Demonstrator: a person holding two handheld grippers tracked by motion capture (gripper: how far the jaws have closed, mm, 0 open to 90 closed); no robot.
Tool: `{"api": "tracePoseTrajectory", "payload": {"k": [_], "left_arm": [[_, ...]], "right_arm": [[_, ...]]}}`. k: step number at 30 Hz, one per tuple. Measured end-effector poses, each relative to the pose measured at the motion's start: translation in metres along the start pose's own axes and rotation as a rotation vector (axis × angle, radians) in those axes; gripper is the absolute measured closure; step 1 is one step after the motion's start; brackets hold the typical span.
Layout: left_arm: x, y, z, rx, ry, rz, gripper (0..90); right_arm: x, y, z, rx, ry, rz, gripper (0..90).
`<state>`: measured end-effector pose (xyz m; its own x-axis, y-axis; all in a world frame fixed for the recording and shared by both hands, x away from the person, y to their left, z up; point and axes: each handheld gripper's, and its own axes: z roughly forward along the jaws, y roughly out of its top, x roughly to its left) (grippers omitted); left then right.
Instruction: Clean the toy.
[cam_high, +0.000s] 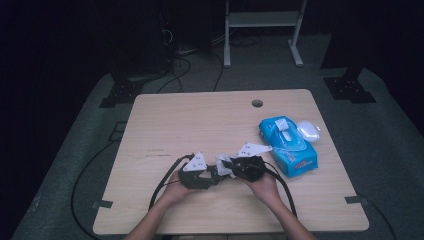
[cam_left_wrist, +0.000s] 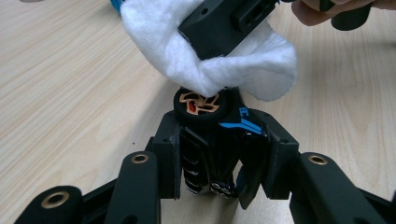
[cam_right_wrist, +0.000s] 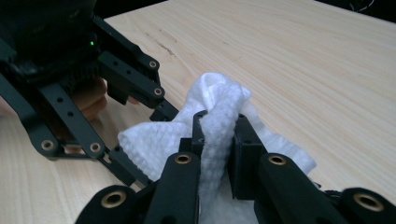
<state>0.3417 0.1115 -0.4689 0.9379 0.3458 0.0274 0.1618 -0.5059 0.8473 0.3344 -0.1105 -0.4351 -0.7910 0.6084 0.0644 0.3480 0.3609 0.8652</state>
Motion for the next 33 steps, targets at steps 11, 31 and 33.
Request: {"api": "tracePoseTrajectory", "payload": {"k": [11, 31, 33], "left_arm": [[0.001, 0.0, 0.0, 0.01, -0.006, -0.007, 57.6], [-0.001, 0.0, 0.001, 0.012, -0.006, 0.004, 57.8], [-0.001, 0.0, 0.001, 0.015, -0.006, 0.002, 57.8]], "right_arm": [[-0.007, -0.002, -0.005, 0.012, -0.071, -0.048, 81.8], [-0.003, -0.005, -0.009, 0.009, -0.044, -0.04, 81.4], [-0.002, -0.004, -0.009, 0.01, -0.039, -0.048, 81.4]]}}
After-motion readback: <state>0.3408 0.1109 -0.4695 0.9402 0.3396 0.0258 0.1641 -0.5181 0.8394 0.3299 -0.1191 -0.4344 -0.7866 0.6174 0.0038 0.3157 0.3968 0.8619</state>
